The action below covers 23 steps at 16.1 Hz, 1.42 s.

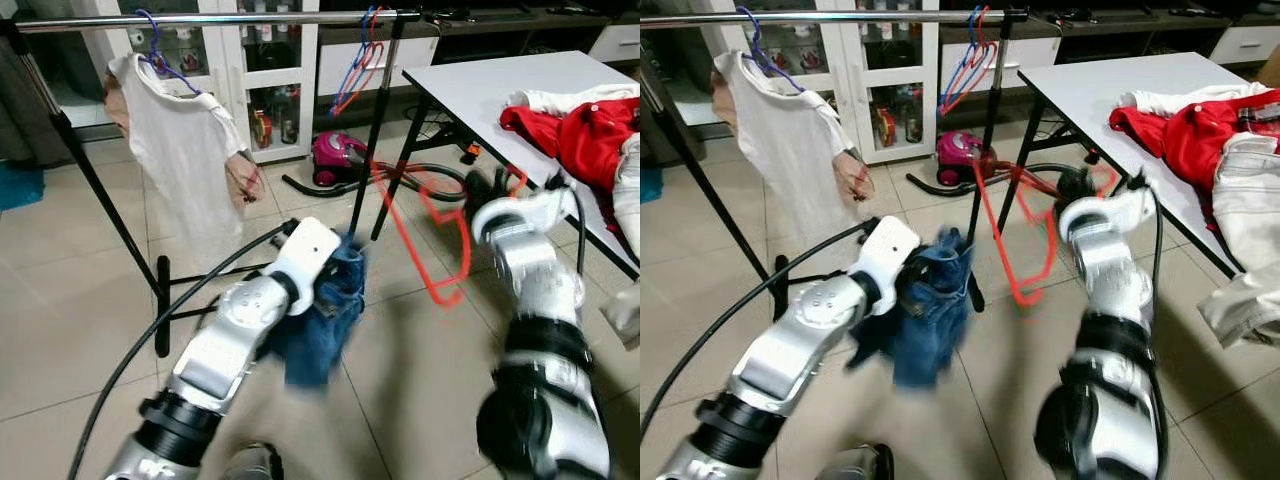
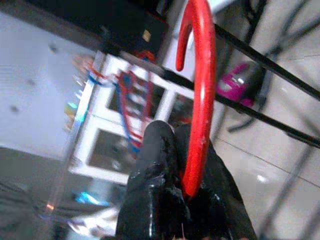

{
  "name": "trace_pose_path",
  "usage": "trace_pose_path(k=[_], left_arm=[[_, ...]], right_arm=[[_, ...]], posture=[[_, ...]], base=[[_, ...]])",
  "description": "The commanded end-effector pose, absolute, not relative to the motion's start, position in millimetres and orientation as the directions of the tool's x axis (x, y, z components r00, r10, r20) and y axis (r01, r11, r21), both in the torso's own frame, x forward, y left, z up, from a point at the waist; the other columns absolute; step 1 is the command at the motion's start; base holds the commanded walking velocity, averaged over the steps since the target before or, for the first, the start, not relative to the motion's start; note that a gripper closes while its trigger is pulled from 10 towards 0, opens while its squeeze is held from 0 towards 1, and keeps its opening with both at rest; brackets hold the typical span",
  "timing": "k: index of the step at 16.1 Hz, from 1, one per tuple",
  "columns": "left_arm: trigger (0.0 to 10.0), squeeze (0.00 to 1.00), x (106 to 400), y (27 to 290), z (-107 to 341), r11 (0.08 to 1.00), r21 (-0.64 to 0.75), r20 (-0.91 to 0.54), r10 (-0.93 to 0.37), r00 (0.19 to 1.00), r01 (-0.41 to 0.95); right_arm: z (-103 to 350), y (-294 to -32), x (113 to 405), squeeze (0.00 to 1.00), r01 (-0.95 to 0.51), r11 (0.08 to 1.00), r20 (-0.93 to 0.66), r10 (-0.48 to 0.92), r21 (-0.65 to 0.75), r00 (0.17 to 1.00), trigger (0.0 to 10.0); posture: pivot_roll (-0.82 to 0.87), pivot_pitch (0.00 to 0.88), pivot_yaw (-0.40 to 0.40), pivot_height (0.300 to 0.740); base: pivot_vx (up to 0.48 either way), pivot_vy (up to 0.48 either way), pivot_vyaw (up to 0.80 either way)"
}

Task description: Hang hanger

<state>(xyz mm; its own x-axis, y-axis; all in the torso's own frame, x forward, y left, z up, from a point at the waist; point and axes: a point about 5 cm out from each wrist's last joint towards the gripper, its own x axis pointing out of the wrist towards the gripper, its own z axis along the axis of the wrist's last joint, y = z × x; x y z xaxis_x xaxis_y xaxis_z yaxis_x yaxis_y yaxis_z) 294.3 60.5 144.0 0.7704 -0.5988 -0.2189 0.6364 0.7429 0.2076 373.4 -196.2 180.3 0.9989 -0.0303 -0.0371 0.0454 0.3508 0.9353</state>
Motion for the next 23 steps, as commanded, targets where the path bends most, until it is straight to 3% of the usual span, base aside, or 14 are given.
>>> trace_pose_path(k=[1,4,8,9,12,14,16,17,18,19,20,23], left_arm=[[10.0,0.0,292.0,50.8,152.3,0.736,0.215,-0.147,-0.625,0.767,0.641],[10.0,0.0,289.2,42.8,154.9,0.762,0.167,-0.094,-0.619,0.78,0.625],[10.0,0.0,295.5,74.4,131.9,0.795,0.271,-0.215,-0.5,0.839,0.543],[10.0,0.0,291.5,85.6,122.4,0.808,0.258,-0.244,-0.477,0.845,0.53],[10.0,0.0,282.1,96.5,109.7,0.843,0.176,-0.256,-0.459,0.851,0.508],[10.0,0.0,277.3,101.4,101.6,0.878,0.081,-0.259,-0.438,0.861,0.471],[10.0,0.0,279.4,101.9,102.6,0.89,0.059,-0.246,-0.426,0.871,0.452],[10.0,0.0,280.6,102.3,104.8,0.9,0.048,-0.226,-0.414,0.882,0.434],[10.0,0.0,282.8,102.5,112.7,0.908,-0.005,-0.171,-0.413,0.894,0.419],[10.0,0.0,284.4,102.9,116.9,0.908,-0.038,-0.146,-0.418,0.897,0.417],[10.0,0.0,286.1,104.9,118.2,0.908,-0.062,-0.135,-0.419,0.898,0.414],[10.0,0.0,286.7,108.2,112.9,0.918,-0.043,-0.152,-0.396,0.906,0.394]], right_arm=[[191.5,-199.4,377.6,0.0,0.006,0.314,0.015,-0.065,0.949,0.998,10.0],[198.1,-193.0,382.4,0.0,-0.027,0.35,0.05,-0.058,0.936,0.997,10.0],[177.1,-200.3,364.0,0.0,0.025,0.76,-0.01,-0.024,0.65,1.0,10.0],[158.3,-208.1,347.7,0.0,0.058,0.877,-0.063,-0.032,0.477,0.997,10.0],[132.5,-214.3,319.0,0.0,0.039,0.982,-0.113,-0.019,0.184,0.993,10.0],[112.6,-209.0,290.4,0.0,0.035,0.995,-0.14,-0.022,0.094,0.99,10.0],[111.8,-206.8,282.5,0.0,0.059,0.993,-0.134,-0.045,0.102,0.99,10.0],[124.0,-205.0,281.7,0.0,0.067,0.977,-0.052,-0.058,0.204,0.997,10.0],[152.6,-200.9,278.8,0.0,-0.033,0.906,0.126,-0.022,0.421,0.992,10.0],[167.4,-197.5,277.1,0.0,-0.149,0.846,0.221,0.038,0.512,0.975,10.0],[182.8,-191.2,274.3,0.0,-0.335,0.755,0.333,0.164,0.563,0.929,10.0],[196.6,-187.1,271.7,0.0,-0.54,0.633,0.428,0.339,0.555,0.838,10.0]], posture=[[0.08,0.0,-0.055,0.74],[0.08,0.0,-0.065,0.74],[0.08,0.0,-0.062,0.74],[0.07,0.0,-0.044,0.74],[0.05,0.0,-0.018,0.74],[0.03,0.0,0.008,0.74],[0.03,0.0,0.02,0.74],[0.03,0.0,0.034,0.74],[0.01,0.0,0.051,0.74],[0.01,0.0,0.053,0.74],[0.0,0.0,0.052,0.74],[0.0,0.0,0.026,0.74]], base=[[0.0,0.0,0.0],[0.0,0.0,0.0],[0.0,0.0,0.0],[0.0,0.0,0.0],[0.0,0.0,0.0],[0.0,0.0,0.0],[0.0,0.0,0.0],[0.0,0.0,0.0],[0.0,0.0,0.0],[0.0,0.0,0.0],[0.0,0.0,0.0],[0.0,0.0,0.0]])
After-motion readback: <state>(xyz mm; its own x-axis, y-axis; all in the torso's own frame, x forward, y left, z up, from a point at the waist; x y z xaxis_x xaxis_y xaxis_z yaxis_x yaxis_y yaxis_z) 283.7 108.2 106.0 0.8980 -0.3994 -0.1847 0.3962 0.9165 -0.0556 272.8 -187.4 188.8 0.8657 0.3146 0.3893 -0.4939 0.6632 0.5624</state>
